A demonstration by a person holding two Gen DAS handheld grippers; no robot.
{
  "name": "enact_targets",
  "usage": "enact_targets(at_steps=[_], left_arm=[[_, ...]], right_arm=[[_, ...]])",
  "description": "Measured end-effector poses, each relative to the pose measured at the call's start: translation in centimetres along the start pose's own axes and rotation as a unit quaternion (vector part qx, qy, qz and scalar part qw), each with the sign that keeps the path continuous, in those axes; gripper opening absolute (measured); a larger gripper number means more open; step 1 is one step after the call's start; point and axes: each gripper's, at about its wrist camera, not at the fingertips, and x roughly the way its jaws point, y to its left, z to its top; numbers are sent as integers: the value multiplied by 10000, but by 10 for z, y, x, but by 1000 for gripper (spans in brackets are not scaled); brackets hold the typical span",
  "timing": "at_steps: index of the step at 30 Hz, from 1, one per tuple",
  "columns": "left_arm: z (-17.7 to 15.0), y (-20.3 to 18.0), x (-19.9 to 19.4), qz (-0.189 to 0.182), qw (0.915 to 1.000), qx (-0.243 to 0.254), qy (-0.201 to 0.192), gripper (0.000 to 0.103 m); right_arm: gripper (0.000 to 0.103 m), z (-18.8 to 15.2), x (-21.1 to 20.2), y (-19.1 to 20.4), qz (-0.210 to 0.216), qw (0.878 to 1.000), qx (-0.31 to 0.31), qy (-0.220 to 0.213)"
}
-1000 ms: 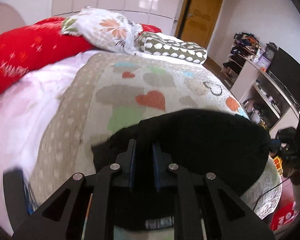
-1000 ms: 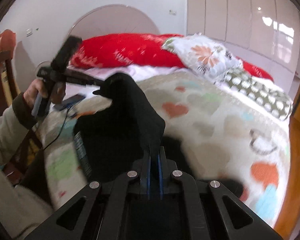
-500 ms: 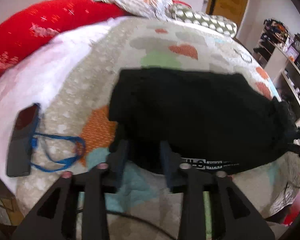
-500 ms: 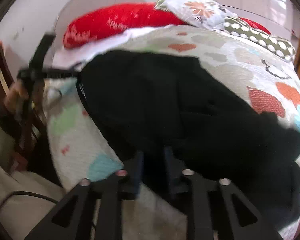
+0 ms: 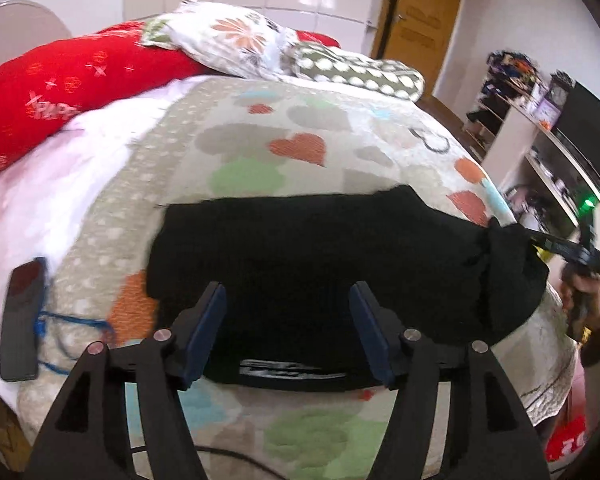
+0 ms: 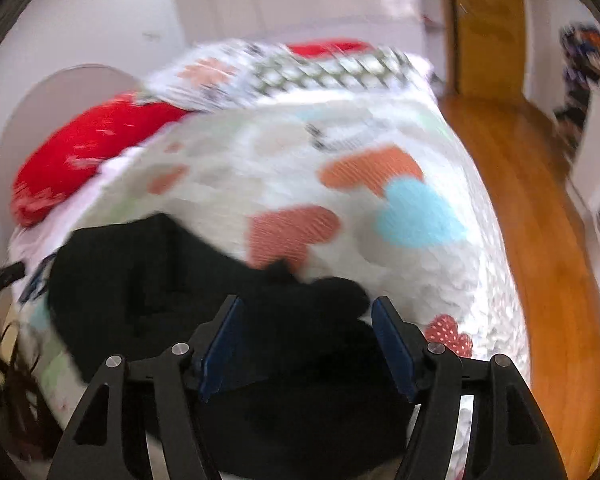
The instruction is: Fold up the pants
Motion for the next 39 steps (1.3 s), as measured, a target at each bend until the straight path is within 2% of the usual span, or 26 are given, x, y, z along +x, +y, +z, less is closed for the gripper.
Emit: enact_targets(at_steps=[2,3,7,10,13,15,17,20,21,22,23,25,27,30,31,32,33,34,37,39], left_arm=[[1,-13,6,-65,9998,148,85,63],[1,-18,5,-76,9997,195,95,63],[3,-28,8,-222,9993,276,123,63],[3,-29,14,-277,9992,218,169,63],[0,-34,23,-397,9985,180,330,63],[-3,-43,29,-433,9978,293,402,63],[-4,-52,32,-481,9970,398,455,63],[-3,-67,35,-579,9959,492,485,63],[-3,-71,36,-606,9956,523,487,63],[-3,-77,36,-642,9950,581,499,63],[-3,-83,37,-666,9944,639,508,63],[-3,-92,38,-708,9935,719,518,63],[-4,-103,39,-796,9919,825,544,64],[-6,-115,42,-894,9900,931,574,64],[-6,-118,43,-909,9895,948,600,64],[-6,-120,44,-906,9894,958,611,64],[-7,-121,43,-903,9892,978,615,64],[-7,-122,43,-916,9889,998,612,64],[-8,-122,44,-928,9886,996,642,66],[-8,-124,45,-961,9883,973,678,66]], right_arm=[[44,2,11,-6,305,9993,197,57],[10,2,11,-6,399,9990,191,-1],[11,-5,-43,-3,672,9942,-204,-820],[13,-17,-74,-7,458,9915,-595,-1060],[13,-41,-88,-18,-205,9928,-964,-682],[14,-58,-90,-29,-373,9938,-986,-361],[15,-64,-93,-40,-533,9955,-731,-265],[24,-57,-96,-37,-130,9973,-494,-524],[43,-51,-95,-30,44,9968,-524,-605],[69,-46,-93,-21,237,9957,-582,-673],[75,-40,-89,-9,456,9939,-694,-728],[74,-29,-75,17,667,9909,-989,-625],[73,-17,-53,36,378,9919,-1176,-303],[73,-8,-25,39,129,9931,-1163,-114],[68,-4,-12,36,65,9941,-1079,18],[56,-3,-2,32,38,9946,-1020,173],[15,-3,5,29,70,9946,-979,328],[4,-5,6,26,126,9947,-937,415],[3,-14,-19,21,460,9944,-929,205],[3,-24,-52,15,612,9944,-860,12]])
